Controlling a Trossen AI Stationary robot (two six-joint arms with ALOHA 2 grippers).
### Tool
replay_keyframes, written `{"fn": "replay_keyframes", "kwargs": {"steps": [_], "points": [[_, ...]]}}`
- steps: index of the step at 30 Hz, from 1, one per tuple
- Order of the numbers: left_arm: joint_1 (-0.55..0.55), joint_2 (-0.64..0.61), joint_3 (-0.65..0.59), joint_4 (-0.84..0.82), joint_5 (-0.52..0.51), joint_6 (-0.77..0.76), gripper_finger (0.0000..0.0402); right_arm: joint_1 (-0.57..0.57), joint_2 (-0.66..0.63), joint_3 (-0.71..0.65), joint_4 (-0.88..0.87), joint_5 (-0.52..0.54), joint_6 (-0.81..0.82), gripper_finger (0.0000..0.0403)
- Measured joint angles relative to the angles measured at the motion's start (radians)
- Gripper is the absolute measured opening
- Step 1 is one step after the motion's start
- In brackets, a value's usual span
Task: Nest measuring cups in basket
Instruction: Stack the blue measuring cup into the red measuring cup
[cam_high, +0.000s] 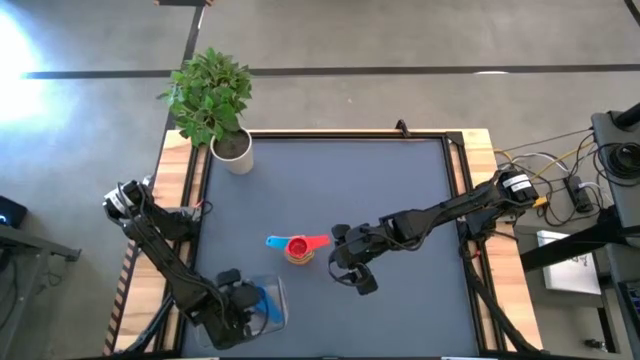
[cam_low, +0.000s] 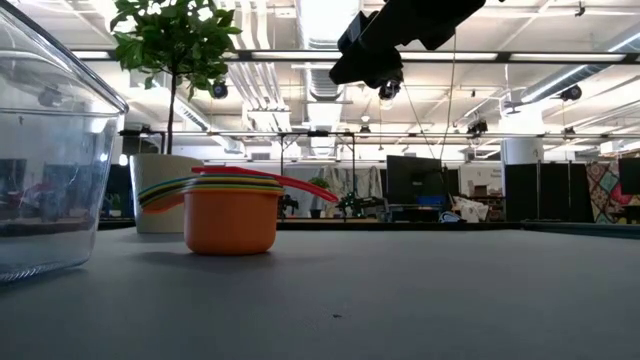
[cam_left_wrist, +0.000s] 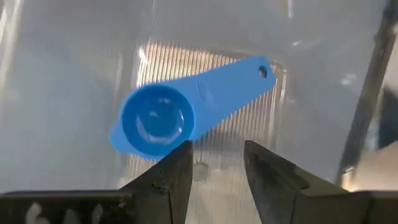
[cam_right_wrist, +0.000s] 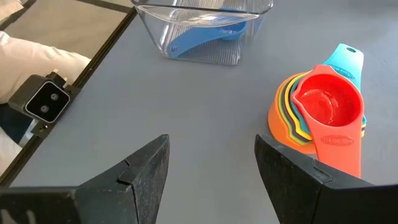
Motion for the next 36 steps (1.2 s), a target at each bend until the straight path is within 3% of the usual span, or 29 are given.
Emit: {"fn": "replay_keyframes", "kwargs": {"steps": [7,19,24,30,36], "points": [[0.009,0.0,-0.002,-0.016,-0.033,0.274,0.011,0.0,0.0,0.0,0.002,0.0,-0.001,0.0226],[0.023,0.0,-0.005,-0.026,-0.048,0.51,0.0109,0.0,0.0,0.0,0.004,0.001,-0.026,0.0226],[0.023,0.0,0.001,-0.027,0.02,0.777,0.0109,0.0,0.0,0.002,0.004,0.001,-0.039,0.0226],[0.062,0.0,0.019,-0.066,0.089,0.982,0.0109,0.0,0.0,0.019,0.004,0.001,-0.051,0.0226],[0.103,0.0,0.054,-0.227,0.19,1.207,0.0109,-0.003,0.0,0.034,0.004,0.001,-0.071,0.0226]]}}
